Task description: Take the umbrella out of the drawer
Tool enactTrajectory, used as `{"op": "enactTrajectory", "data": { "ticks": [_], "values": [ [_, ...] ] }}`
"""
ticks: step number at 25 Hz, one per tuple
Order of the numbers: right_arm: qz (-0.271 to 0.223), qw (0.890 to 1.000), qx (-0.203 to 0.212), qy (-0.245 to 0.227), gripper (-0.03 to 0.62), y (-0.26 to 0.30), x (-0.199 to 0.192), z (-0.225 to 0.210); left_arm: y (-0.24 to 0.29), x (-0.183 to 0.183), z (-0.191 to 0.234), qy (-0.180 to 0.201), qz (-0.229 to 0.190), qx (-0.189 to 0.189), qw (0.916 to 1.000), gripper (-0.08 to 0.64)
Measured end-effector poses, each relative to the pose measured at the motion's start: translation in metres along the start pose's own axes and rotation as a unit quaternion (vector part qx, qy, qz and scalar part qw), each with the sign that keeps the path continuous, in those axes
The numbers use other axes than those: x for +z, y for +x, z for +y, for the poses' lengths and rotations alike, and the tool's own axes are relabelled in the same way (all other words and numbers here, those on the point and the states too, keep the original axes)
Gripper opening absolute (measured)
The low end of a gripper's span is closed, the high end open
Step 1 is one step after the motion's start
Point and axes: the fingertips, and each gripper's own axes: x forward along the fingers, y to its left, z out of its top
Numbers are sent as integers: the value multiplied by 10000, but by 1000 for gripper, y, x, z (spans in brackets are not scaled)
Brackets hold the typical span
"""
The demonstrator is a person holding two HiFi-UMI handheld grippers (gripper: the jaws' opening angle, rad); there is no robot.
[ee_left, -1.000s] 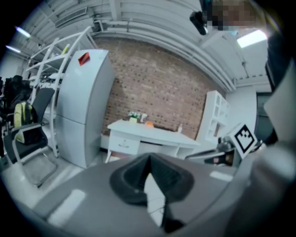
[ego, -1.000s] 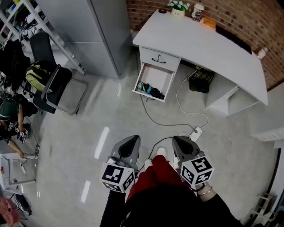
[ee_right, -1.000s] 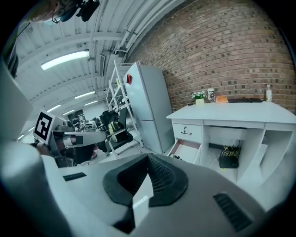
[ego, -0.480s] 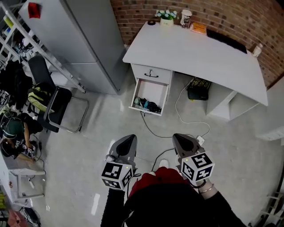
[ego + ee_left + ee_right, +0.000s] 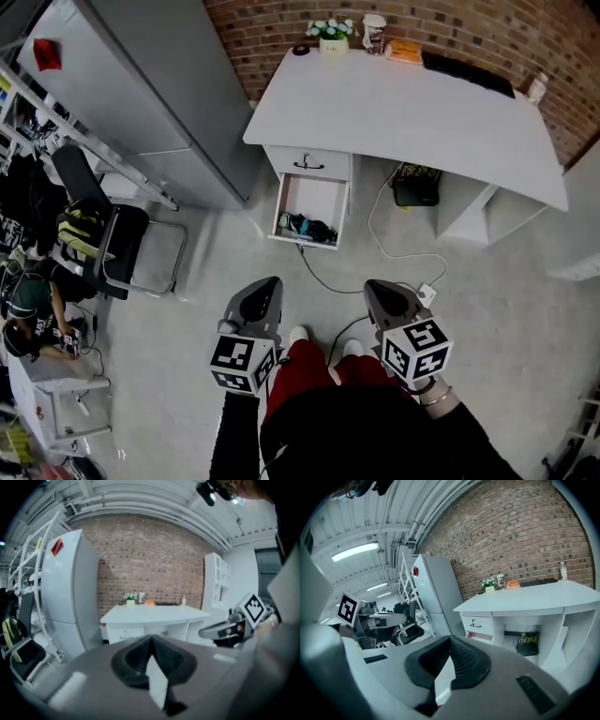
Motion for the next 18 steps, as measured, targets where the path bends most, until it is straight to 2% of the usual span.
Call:
{"op": "enactTrajectory", "data": {
  "ticks": [7,18],
  "values": [
    [-88,9995,-284,123,-2,24,12,-7,31,1,26,136,104,-317,9994,5],
    [130,9948,-924,421,-2,127,22,22,86,-8,134,533,463,-1032,9922,19]
  ]
}}
